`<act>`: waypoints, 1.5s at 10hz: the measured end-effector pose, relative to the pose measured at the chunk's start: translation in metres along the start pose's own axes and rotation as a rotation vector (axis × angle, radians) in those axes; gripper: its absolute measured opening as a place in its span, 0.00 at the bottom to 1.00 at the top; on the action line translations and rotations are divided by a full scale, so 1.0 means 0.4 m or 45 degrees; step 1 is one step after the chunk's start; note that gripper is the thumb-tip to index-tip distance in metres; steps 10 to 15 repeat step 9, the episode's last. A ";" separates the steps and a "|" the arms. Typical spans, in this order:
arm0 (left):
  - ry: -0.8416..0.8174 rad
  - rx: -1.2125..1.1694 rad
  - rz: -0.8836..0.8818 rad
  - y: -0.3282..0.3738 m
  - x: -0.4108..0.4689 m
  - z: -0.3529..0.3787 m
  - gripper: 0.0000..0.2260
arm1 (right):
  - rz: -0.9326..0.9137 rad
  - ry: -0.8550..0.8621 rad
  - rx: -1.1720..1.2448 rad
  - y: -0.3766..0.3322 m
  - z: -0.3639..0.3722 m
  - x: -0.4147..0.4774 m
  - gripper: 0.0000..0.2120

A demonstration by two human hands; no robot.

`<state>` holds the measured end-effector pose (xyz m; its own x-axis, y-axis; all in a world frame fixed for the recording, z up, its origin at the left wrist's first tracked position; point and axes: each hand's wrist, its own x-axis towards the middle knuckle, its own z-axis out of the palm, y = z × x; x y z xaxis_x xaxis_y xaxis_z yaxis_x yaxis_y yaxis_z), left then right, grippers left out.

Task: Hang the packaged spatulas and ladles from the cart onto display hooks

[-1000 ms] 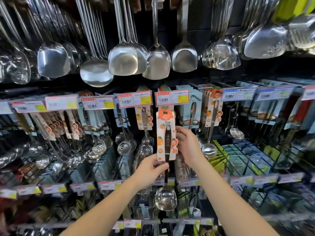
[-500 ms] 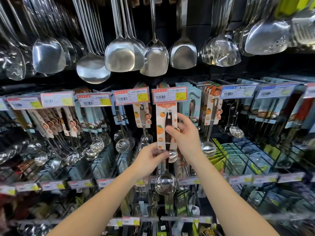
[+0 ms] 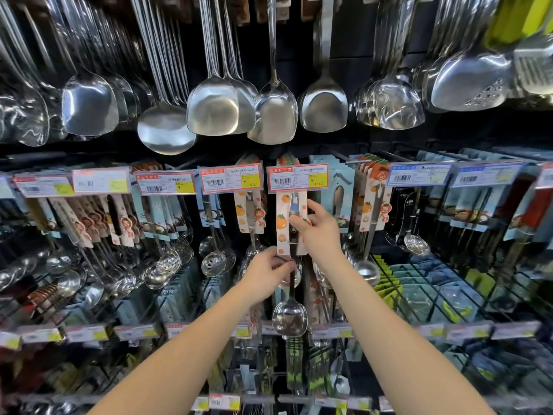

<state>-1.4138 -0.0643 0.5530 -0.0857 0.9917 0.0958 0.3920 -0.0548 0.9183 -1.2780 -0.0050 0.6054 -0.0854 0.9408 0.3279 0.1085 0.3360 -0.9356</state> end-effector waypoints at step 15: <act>0.220 1.439 0.362 0.141 -0.065 -0.072 0.22 | -0.004 -0.083 -1.050 -0.041 -0.028 -0.118 0.23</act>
